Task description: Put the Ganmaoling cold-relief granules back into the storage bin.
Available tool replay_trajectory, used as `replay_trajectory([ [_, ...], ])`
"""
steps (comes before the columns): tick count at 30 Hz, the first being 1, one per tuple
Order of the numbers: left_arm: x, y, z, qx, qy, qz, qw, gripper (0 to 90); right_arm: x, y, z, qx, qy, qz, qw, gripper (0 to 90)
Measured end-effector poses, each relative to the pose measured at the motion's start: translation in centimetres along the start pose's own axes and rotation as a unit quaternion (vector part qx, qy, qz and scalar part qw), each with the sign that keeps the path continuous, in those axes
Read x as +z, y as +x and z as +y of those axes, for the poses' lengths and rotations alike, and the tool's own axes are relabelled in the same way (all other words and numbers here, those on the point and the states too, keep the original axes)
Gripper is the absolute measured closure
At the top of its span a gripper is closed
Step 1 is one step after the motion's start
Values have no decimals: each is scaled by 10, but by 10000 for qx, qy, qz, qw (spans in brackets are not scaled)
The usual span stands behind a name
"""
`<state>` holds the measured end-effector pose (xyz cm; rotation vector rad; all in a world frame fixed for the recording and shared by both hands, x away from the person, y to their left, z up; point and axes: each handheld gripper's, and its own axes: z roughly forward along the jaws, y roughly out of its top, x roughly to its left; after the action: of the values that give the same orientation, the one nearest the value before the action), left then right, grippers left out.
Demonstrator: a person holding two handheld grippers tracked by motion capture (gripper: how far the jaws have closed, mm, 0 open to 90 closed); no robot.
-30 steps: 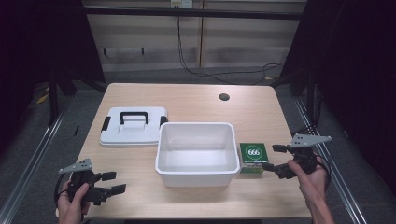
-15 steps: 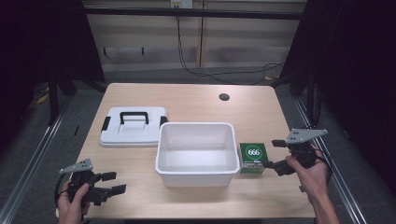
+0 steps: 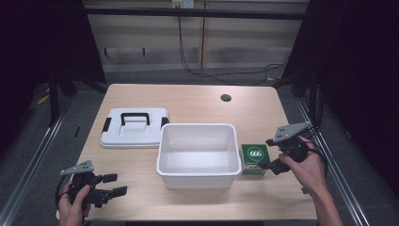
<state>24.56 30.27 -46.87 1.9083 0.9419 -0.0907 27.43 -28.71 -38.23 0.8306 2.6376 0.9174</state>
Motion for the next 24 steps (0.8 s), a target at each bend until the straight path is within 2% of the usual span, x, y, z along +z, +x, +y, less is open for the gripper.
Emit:
replay_trajectory([
  [7, 0, 0, 0, -2, -2, -3, 10000, 160, 3, -7, 8, -215, 211, 118, 9995, 128],
  [8, 0, 0, 0, -1, -2, 0, 10000, 160, 4, -9, 11, -287, 329, 161, 9989, 128],
  [12, 0, 0, 0, -1, -1, -5, 10000, 160, 8, -11, 17, -409, 466, 254, 9978, 124],
  [14, 0, 0, 0, -2, -2, -4, 10000, 160, 9, -12, 21, -522, 532, 249, 9969, 114],
  [16, 0, 0, 0, -3, -3, -6, 10000, 160, 11, -14, 22, -536, 567, 190, 9968, 105],
  [19, 0, 0, 0, -3, 1, -1, 10000, 160, 14, -16, 24, -587, 607, 223, 9962, 103],
  [20, 0, 0, 0, -2, 1, -6, 10000, 160, 16, -16, 26, -626, 712, 295, 9951, 102],
  [23, 0, 0, 0, -13, -6, 2, 10000, 160, 19, -17, 27, -715, 799, 327, 9937, 96],
  [24, 0, 0, 0, -1, 4, -3, 10000, 160, 23, -18, 28, -836, 947, 355, 9914, 96],
])
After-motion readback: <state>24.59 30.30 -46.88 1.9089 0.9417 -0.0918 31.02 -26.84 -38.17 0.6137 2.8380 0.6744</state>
